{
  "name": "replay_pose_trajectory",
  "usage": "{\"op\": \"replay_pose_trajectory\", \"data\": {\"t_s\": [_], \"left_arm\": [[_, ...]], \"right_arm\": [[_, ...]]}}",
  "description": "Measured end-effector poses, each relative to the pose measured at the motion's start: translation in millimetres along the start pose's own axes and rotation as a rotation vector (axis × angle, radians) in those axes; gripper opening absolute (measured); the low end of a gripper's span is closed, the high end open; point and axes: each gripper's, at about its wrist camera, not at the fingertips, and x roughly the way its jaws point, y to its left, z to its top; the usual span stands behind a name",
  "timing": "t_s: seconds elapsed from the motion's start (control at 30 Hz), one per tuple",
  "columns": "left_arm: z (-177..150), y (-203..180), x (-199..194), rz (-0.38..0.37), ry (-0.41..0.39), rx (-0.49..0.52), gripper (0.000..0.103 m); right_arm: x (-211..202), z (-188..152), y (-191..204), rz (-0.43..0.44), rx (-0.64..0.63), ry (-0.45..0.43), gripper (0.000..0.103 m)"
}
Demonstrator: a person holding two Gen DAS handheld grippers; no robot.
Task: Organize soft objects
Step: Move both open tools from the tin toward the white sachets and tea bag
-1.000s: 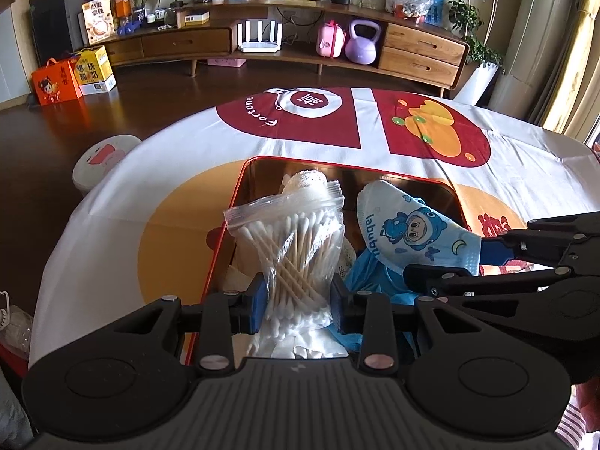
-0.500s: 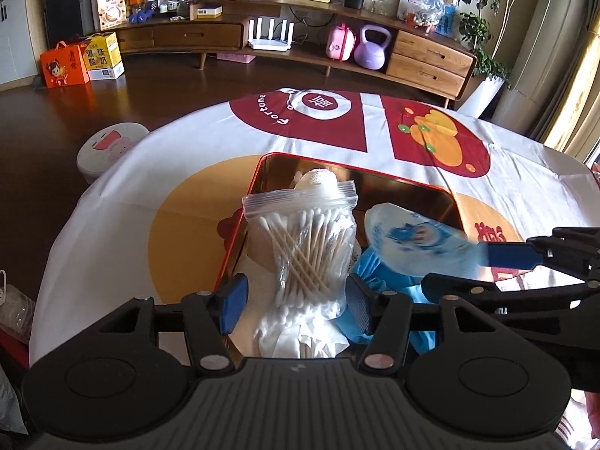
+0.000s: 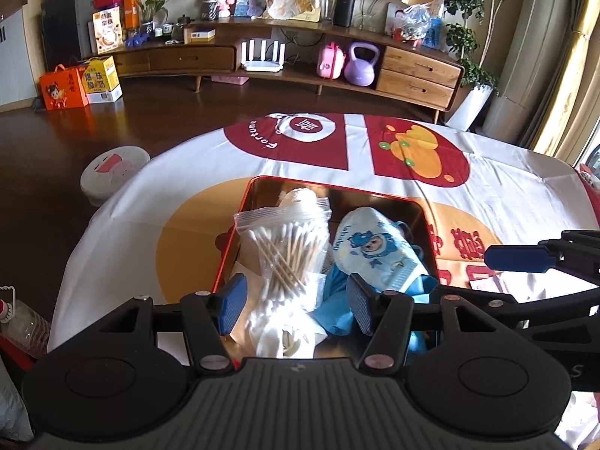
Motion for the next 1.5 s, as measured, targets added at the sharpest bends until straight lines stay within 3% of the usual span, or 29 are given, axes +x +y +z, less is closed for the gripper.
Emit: {"op": "replay_pose_trajectory", "data": {"t_s": [0.27, 0.4, 0.6, 0.73, 0.87, 1.0, 1.23, 1.5], "left_arm": [[-4, -13, -21, -0.022, -0.02, 0.017, 0.058], [-8, -20, -34, -0.045, -0.042, 0.022, 0.074], [-12, -41, -48, -0.077, -0.058, 0.056, 0.074], [-17, -56, -54, -0.1, -0.061, 0.071, 0.082], [-21, -73, -57, -0.122, -0.053, 0.087, 0.082], [-27, -90, -57, -0.145, -0.054, 0.107, 0.084], [-32, -119, -48, -0.188, -0.044, 0.124, 0.087], [-33, -145, -26, -0.186, -0.008, 0.1, 0.087]], "right_arm": [[-35, -9, -12, 0.029, 0.034, -0.04, 0.07], [-55, -19, -24, 0.036, 0.058, -0.06, 0.077], [-82, -34, -47, 0.021, 0.097, -0.095, 0.085], [-96, -45, -65, 0.006, 0.133, -0.112, 0.087], [-107, -56, -81, -0.008, 0.166, -0.133, 0.092], [-112, -70, -94, -0.028, 0.176, -0.137, 0.1], [-110, -97, -109, -0.048, 0.163, -0.113, 0.101], [-97, -122, -111, -0.049, 0.103, -0.098, 0.101]]}}
